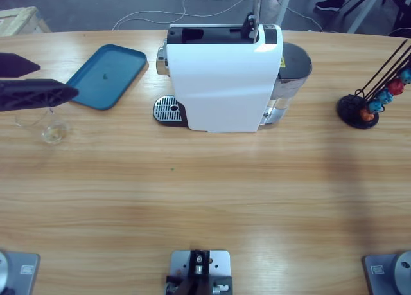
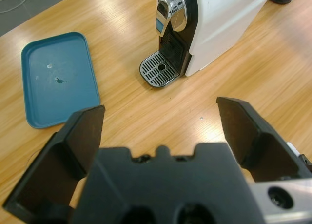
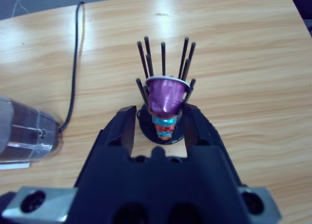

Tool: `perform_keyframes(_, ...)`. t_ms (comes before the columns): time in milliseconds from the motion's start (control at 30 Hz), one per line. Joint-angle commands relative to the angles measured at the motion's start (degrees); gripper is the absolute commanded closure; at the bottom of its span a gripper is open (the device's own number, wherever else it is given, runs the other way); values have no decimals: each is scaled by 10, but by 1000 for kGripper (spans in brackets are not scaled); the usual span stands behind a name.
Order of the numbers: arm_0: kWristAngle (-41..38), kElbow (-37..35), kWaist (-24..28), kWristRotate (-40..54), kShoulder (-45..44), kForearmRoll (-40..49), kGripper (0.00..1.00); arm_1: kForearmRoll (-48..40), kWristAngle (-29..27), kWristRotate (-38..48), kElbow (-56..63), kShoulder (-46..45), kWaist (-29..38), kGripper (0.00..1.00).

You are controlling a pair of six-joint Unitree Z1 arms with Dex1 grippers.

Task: Pour coffee

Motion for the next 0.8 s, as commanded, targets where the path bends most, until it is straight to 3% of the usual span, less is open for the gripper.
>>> perform_keyframes(33,-1,32,-9,-13,-24,-5,9,11,-21,-4,9,-13,-4,616)
perform_keyframes(800,-1,55,-9,-17,-53,-5,9,11,-19,8,1,24,-5,624)
